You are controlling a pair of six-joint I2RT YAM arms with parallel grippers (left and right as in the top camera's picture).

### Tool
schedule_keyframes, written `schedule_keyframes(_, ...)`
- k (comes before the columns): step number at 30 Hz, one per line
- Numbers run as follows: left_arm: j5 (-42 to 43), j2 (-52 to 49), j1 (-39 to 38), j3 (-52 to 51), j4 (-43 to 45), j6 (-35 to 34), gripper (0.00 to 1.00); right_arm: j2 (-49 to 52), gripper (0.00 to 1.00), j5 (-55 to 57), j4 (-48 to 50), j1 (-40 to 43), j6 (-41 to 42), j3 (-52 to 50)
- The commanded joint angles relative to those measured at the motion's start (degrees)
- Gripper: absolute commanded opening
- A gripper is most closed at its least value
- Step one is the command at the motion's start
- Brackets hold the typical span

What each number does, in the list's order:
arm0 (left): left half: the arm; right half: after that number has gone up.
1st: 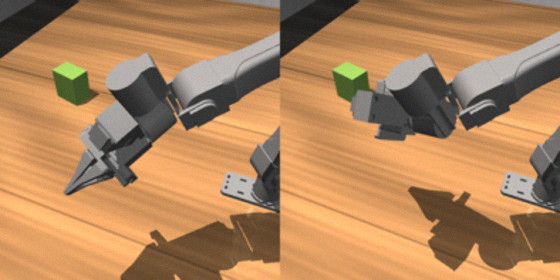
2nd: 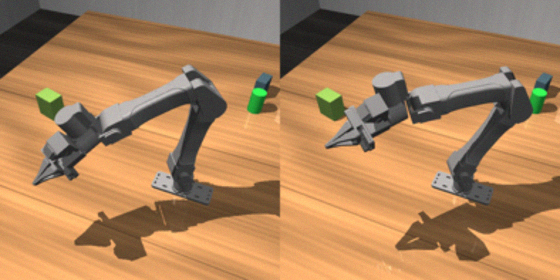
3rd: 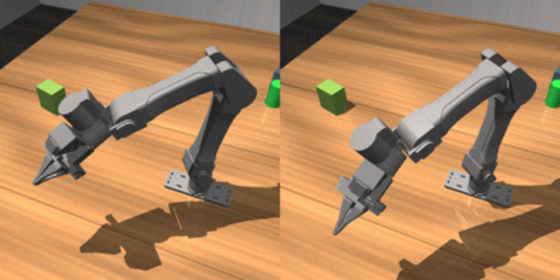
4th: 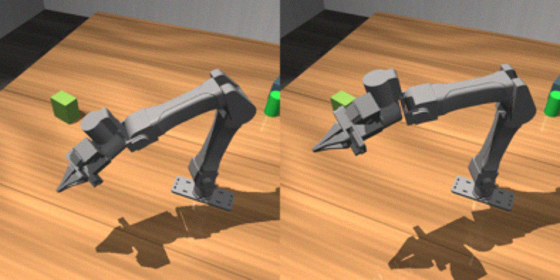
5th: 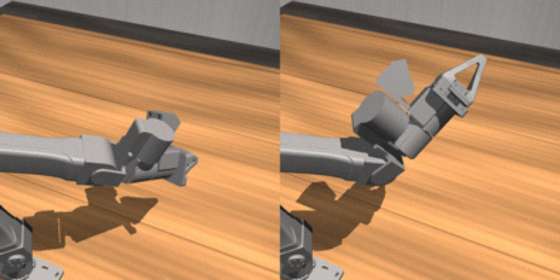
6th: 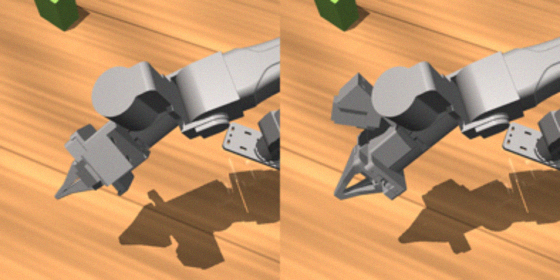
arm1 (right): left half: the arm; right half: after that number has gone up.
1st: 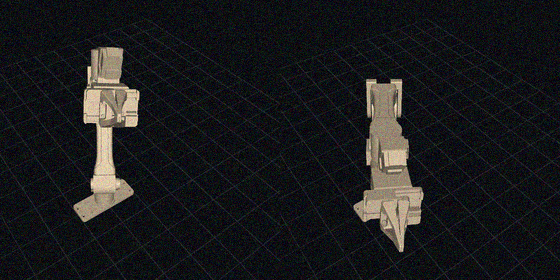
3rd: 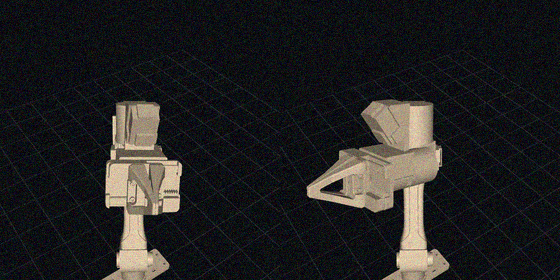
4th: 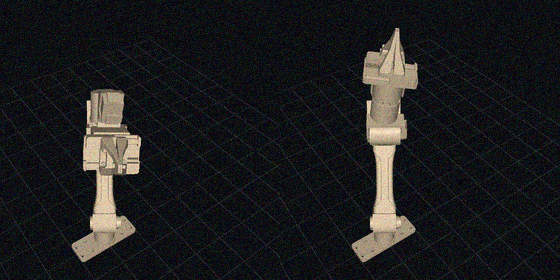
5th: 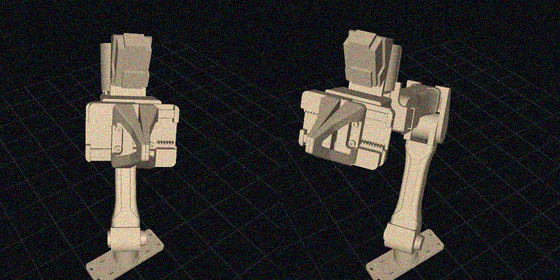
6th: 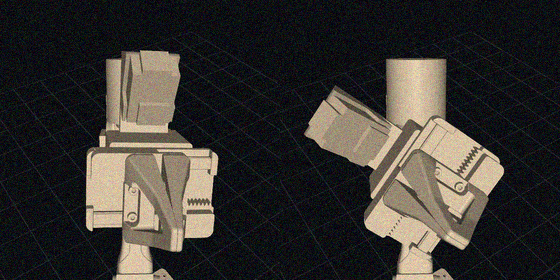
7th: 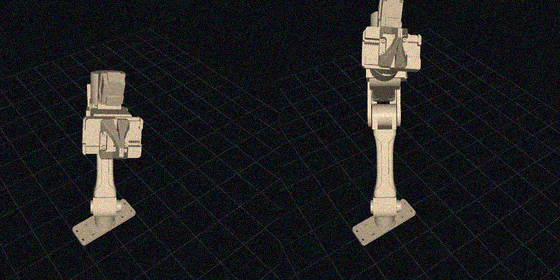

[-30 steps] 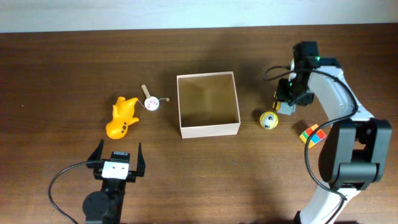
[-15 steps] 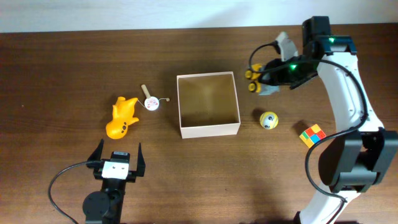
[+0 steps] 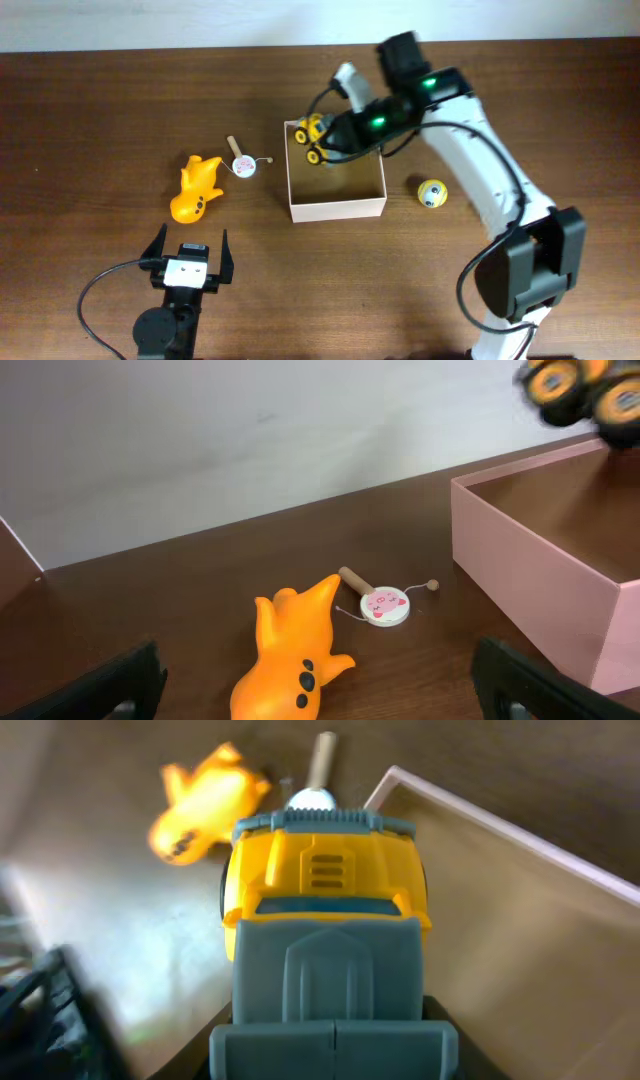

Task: Pack container
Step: 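Lift the truck with the right gripper and carry it into the pink box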

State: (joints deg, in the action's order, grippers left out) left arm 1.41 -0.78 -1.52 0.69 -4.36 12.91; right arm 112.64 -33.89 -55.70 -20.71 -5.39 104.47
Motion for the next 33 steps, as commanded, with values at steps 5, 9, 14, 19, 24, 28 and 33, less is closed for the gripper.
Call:
schedule_keyframes(5,-0.2,0.4,0.2,-0.2,-0.4,0.9,0.99,-0.9,0.36,31.9,4.0,-10.3,21.1,1.4)
schedule_keyframes(9,-0.2,0.4,0.2,-0.2,-0.4,0.9,0.99,0.7,0.36,36.9,4.1,-12.9,24.2,1.3)
schedule_keyframes(14,-0.2,0.4,0.2,-0.2,-0.4,0.9,0.99,3.1,0.36,38.1,4.1,-13.5,27.0,1.0)
schedule_keyframes(19,-0.2,0.4,0.2,-0.2,-0.4,0.9,0.99,5.0,0.36,38.2,4.4,-13.4,28.4,1.0)
schedule_keyframes(24,-0.2,0.4,0.2,-0.2,-0.4,0.9,0.99,7.0,0.36,38.2,4.6,-13.8,28.9,0.9)
schedule_keyframes(28,-0.2,0.4,0.2,-0.2,-0.4,0.9,0.99,8.7,0.36,37.5,6.3,-14.2,29.9,0.9)
schedule_keyframes(33,-0.2,0.4,0.2,-0.2,-0.4,0.9,0.99,10.6,0.36,36.7,8.0,-14.5,32.1,0.9)
